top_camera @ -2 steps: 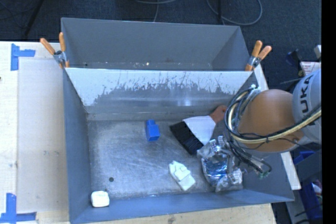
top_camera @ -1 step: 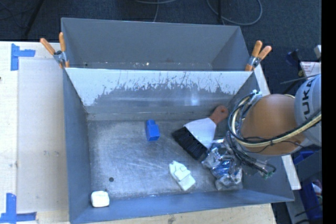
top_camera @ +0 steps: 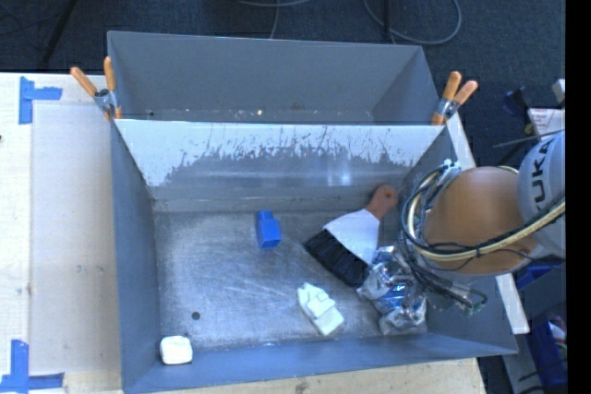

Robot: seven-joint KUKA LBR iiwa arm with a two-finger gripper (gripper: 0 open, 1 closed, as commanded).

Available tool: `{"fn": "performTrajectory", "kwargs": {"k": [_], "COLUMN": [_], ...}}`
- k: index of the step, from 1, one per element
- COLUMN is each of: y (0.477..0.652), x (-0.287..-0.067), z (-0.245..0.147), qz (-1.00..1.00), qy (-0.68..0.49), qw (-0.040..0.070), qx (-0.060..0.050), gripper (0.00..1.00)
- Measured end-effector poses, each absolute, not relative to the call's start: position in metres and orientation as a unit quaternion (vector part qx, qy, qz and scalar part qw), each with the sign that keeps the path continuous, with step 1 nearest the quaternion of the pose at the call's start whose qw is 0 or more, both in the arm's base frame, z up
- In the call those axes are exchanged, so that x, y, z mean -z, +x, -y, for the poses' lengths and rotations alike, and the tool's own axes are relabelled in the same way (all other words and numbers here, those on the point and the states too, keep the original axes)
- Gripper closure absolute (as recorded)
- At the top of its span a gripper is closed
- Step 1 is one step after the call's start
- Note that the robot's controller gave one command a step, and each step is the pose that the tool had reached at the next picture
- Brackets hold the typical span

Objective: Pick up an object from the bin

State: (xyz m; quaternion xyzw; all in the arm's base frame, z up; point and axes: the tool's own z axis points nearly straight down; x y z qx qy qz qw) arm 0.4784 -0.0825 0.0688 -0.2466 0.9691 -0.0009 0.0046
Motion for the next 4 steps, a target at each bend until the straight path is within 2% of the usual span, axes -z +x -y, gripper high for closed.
{"fn": "performTrajectory", "kwargs": {"k": [1,2,4], "y": [0.476,0.473,0.474], "x": [-0.072,-0.085,-0.117], "z": [0.083,0.083,0.082], "qz": [-0.967,-0.969,-0.969], "qy": [-0.253,-0.249,-0.248], "qw": [-0.002,-0.004,-0.001], "qx": [0.001,-0.001,-0.001], "gripper": [1.0,1.0,1.0]}}
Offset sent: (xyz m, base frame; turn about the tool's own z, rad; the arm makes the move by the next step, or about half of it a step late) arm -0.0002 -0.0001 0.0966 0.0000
